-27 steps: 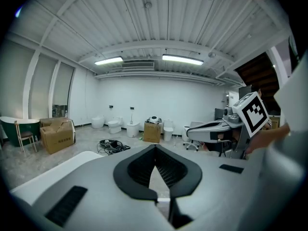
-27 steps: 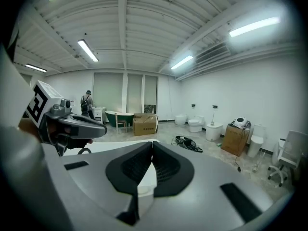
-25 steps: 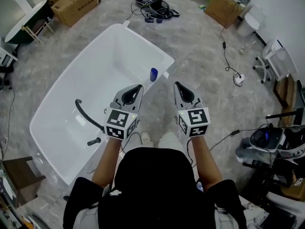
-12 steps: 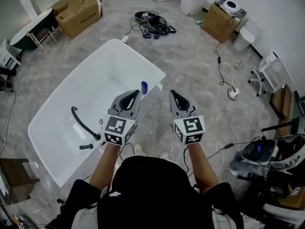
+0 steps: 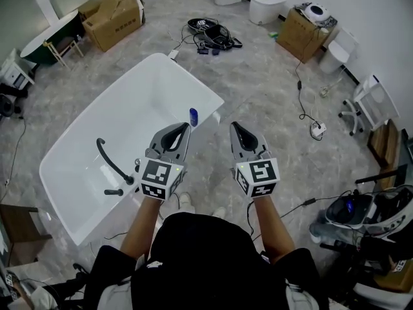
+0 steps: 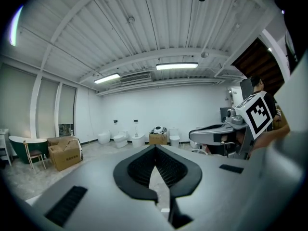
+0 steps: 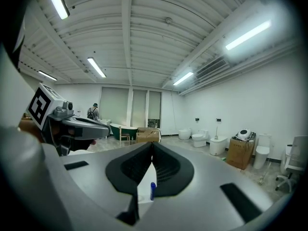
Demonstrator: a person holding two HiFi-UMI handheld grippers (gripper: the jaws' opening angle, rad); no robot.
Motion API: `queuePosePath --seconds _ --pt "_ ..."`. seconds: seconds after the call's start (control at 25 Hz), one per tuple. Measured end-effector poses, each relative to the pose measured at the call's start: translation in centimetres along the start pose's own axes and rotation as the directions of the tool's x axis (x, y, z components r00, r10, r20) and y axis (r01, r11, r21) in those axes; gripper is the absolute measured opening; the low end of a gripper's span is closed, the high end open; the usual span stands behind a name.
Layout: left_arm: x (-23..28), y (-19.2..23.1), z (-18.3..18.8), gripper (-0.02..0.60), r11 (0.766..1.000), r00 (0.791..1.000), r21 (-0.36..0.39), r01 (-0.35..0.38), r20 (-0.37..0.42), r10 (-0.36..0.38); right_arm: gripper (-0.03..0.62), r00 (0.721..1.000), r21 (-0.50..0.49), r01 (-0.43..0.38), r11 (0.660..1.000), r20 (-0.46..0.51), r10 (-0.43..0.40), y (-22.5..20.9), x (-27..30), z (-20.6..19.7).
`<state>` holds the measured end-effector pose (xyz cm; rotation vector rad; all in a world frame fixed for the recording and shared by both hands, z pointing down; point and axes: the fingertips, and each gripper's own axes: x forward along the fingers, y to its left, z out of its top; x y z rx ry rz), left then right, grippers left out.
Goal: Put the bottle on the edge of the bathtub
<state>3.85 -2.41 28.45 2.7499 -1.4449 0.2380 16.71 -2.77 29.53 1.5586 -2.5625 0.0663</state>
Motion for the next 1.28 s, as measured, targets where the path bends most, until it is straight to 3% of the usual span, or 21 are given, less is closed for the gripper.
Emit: queuePosePath --seconds 0.28,1.28 --pt "-0.7 -1.2 0.8 0.014 1.000 1.000 0.004 -0.011 0.008 0.011 0.023 0.998 -0.022 0.025 0.999 0.051 -0.024 -0.4 -1.4 1.3" --pt "-0.6 -2.2 1.1 0.014 1.000 1.000 -0.005 -0.009 0.018 0.009 0.023 0.999 -0.020 0.002 1.000 0.037 -0.001 -0.5 -1.6 1.4"
